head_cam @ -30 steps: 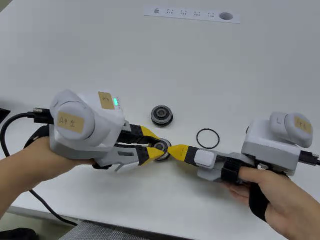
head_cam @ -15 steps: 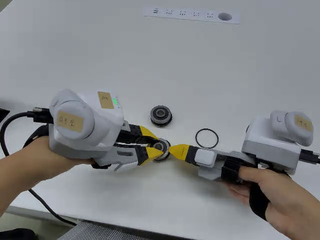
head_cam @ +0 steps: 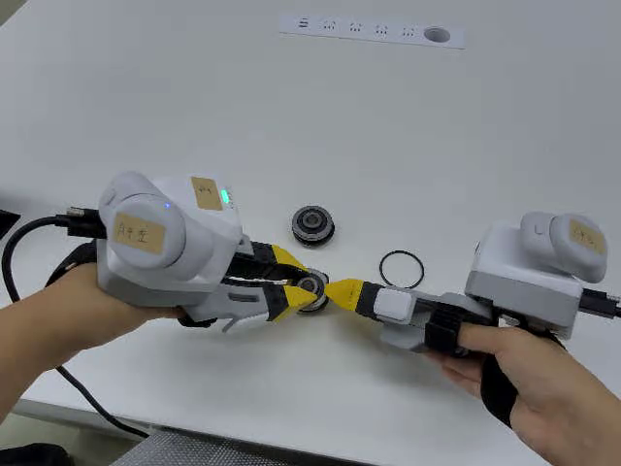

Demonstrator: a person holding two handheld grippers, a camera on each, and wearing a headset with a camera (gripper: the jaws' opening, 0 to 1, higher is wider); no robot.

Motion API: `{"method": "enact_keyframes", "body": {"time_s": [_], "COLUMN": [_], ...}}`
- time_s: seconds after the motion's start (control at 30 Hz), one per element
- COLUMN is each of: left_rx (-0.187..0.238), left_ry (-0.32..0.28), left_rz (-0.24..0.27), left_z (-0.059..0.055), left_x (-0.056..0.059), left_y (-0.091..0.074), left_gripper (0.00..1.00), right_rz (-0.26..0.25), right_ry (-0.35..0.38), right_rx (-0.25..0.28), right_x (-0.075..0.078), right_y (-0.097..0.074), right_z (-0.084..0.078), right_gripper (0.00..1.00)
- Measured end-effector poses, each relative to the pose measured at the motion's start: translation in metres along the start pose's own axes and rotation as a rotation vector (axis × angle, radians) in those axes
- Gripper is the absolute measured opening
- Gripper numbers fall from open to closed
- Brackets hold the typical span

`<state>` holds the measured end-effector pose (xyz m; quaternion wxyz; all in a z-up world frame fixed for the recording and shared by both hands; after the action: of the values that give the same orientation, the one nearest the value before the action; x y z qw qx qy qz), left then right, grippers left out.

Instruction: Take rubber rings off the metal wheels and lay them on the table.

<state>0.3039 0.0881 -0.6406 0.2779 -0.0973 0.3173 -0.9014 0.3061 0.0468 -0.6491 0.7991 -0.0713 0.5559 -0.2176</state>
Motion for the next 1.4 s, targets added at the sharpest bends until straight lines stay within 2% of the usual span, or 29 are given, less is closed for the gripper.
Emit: {"method": "enact_keyframes", "body": {"time_s": [0.17,0.3,0.5,0.97,1.1,1.4], "left_rx": [0.0,0.0,-0.001,-0.002,-0.002,0.005], "left_ry": [0.0,0.0,0.0,0.008,0.01,0.002], "left_rz": [0.001,0.003,0.005,0.004,0.005,0.018], "left_z": [0.0,0.0,0.0,0.001,0.001,0.001], "left_x": [0.0,0.0,0.0,0.001,0.002,0.002], "left_y": [0.0,0.0,-0.001,-0.001,-0.001,-0.001], "left_gripper": [0.13,0.13,0.13,0.13,0.13,0.14], "right_rz": [-0.005,-0.02,-0.018,-0.015,0.008,-0.014], "right_ry": [-0.013,-0.073,-0.074,-0.127,-0.108,-0.089], "right_rx": [-0.002,-0.021,-0.025,-0.04,-0.026,-0.026], "right_x": [-0.001,-0.003,-0.003,-0.009,-0.014,-0.012], "right_y": [0.0,0.002,0.004,0.008,0.007,0.004], "right_z": [0.0,0.0,0.0,-0.001,0.004,0.004], "right_gripper": [0.01,0.01,0.01,0.01,0.01,0.01]}}
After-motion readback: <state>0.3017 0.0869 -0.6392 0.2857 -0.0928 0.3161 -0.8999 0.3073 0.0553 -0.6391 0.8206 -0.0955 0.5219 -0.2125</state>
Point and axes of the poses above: the centre of the closed fingertips' face, and the gripper's own axes: y roughly forward along the fingers, x roughly to its right, z roughly out of its top, the point moved 2 cm from there along -y, roughly backward along the fingers, and after that the axes turned 2 degrees about z, right-handed, at the moved point
